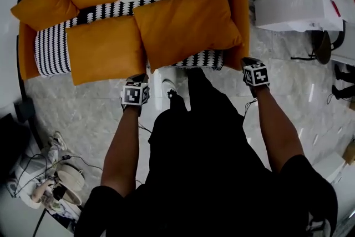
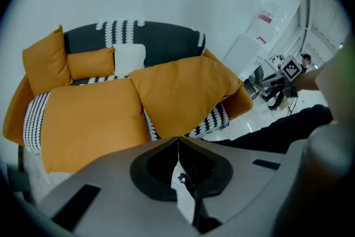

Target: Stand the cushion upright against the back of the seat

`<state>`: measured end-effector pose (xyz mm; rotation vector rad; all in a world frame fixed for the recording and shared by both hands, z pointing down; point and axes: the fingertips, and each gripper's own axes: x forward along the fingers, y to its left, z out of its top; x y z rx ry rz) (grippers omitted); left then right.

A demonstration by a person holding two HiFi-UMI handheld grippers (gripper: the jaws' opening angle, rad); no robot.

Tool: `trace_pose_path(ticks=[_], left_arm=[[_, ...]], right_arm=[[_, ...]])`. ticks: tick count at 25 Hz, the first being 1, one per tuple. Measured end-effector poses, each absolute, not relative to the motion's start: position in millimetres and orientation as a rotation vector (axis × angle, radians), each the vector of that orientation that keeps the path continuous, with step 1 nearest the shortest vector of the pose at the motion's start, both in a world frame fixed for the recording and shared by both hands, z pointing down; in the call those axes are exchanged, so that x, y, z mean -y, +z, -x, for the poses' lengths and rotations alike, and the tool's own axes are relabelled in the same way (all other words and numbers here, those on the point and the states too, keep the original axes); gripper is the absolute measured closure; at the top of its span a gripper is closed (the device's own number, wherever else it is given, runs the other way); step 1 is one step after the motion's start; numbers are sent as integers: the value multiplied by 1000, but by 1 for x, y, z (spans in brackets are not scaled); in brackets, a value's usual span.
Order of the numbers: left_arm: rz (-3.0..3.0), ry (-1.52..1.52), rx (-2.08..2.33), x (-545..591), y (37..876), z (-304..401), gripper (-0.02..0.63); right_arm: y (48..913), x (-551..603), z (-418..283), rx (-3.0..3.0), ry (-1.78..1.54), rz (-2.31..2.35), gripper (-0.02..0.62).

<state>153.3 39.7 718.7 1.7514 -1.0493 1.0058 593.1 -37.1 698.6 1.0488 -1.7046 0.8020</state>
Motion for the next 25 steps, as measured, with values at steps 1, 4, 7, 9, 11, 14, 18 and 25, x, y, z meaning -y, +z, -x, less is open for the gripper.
trace_pose_path(ticks=[1,4,7,9,11,14,18,25], left_arm=[[-1731,1055,1034,-44,731,-153,589],[-1708,1186,993,-56,763,-155,589],[-1679,1251,989,-63,788,-158,588],[-1662,1257,999,-61,802,-161,586],[-1646,1261,1005,-60,814,-162,565],[-1617,1285,996,-63,832,-156,476],[-1592,1312,967,-65,855,-150,453],[-1541,1342,902,-64,884,-155,451]], right_arm=[[707,42,-598,1692,807,-1043,560],[726,60,-608,1674,797,-1031,560],[745,73,-619,1643,758,-995,558],[755,77,-625,1619,726,-961,553],[763,80,-627,1608,700,-940,498],[769,84,-621,1604,652,-921,470],[775,89,-610,1613,584,-869,442],[786,100,-611,1606,582,-840,436]])
